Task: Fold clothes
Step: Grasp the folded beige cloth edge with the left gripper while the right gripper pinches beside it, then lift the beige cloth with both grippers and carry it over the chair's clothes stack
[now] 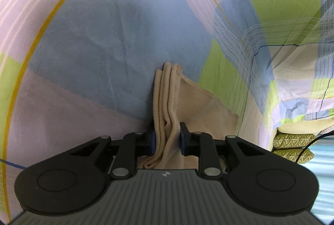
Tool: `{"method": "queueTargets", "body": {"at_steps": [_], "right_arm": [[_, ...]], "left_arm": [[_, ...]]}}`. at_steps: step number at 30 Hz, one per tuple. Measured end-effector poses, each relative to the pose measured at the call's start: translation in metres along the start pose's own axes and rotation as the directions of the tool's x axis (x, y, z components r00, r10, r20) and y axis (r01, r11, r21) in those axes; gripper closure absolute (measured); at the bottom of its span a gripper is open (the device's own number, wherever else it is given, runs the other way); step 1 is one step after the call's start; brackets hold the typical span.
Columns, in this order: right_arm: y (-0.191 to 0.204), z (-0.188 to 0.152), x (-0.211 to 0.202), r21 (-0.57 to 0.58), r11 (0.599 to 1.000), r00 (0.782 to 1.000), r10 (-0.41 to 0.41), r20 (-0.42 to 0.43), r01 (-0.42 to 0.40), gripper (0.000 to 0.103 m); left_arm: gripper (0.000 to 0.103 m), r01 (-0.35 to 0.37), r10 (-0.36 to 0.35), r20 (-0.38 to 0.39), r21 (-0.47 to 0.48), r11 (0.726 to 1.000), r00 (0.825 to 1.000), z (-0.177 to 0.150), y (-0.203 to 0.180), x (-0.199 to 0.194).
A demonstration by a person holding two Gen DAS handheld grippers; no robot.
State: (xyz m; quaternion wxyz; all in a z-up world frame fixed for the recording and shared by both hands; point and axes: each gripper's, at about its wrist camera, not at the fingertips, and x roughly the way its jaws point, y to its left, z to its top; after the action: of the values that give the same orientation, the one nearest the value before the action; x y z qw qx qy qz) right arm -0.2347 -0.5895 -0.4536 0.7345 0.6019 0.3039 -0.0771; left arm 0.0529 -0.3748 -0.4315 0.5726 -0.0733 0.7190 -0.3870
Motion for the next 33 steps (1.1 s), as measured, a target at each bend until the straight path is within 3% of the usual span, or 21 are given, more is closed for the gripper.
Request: {"method": "queueTargets", "body": {"at_steps": [3, 8, 11, 13, 18, 21, 24, 26, 28, 30, 33], "right_arm": [[0.005, -0.002, 0.001, 0.013, 1.0, 1.0, -0.02, 0.016, 0.02, 0.086], [0.028, -0.011, -0.014, 0.046, 0.994, 0.992, -0.106, 0.062, 0.104, 0.087], [0.049, -0.022, -0.029, 0.006, 0.978, 0.974, -0.207, 0.088, 0.208, 0.087], [0.06, -0.032, -0.04, -0.016, 0.964, 0.958, -0.262, 0.113, 0.265, 0.087], [0.082, -0.066, -0.081, 0.0, 0.93, 0.908, -0.359, 0.215, 0.368, 0.087], [0.095, -0.102, -0.117, 0.074, 0.912, 0.862, -0.407, 0.302, 0.405, 0.087], [0.119, -0.164, -0.163, 0.195, 0.879, 0.786, -0.477, 0.394, 0.436, 0.087], [0.131, -0.191, -0.182, 0.248, 0.865, 0.751, -0.502, 0.43, 0.436, 0.087], [0.152, -0.237, -0.214, 0.333, 0.846, 0.692, -0.533, 0.487, 0.417, 0.087], [0.163, -0.259, -0.232, 0.373, 0.831, 0.655, -0.555, 0.513, 0.412, 0.087], [0.181, -0.304, -0.273, 0.448, 0.798, 0.568, -0.602, 0.562, 0.403, 0.087]], "left_arm": [[0.085, -0.063, 0.059, 0.031, 0.127, 0.99, 0.998, -0.007, -0.024, -0.005], [0.088, -0.154, 0.14, 0.076, 0.234, 0.96, 0.987, -0.021, -0.057, -0.009], [0.088, -0.222, 0.197, 0.109, 0.338, 0.914, 0.974, -0.039, -0.085, -0.01], [0.088, -0.258, 0.225, 0.127, 0.423, 0.869, 0.966, -0.058, -0.105, -0.011], [0.088, -0.223, 0.203, 0.096, 0.546, 0.808, 0.974, -0.092, -0.136, -0.015], [0.088, -0.159, 0.175, 0.037, 0.628, 0.762, 0.984, -0.119, -0.156, -0.023], [0.088, -0.103, 0.179, -0.031, 0.715, 0.692, 0.983, -0.153, -0.181, -0.039], [0.088, -0.073, 0.199, -0.063, 0.791, 0.608, 0.978, -0.187, -0.205, -0.056], [0.088, -0.044, 0.219, -0.086, 0.849, 0.527, 0.972, -0.223, -0.228, -0.073], [0.088, -0.017, 0.226, -0.101, 0.882, 0.47, 0.969, -0.25, -0.246, -0.082], [0.088, 0.044, 0.23, -0.136, 0.929, 0.368, 0.964, -0.309, -0.283, -0.092]]}}
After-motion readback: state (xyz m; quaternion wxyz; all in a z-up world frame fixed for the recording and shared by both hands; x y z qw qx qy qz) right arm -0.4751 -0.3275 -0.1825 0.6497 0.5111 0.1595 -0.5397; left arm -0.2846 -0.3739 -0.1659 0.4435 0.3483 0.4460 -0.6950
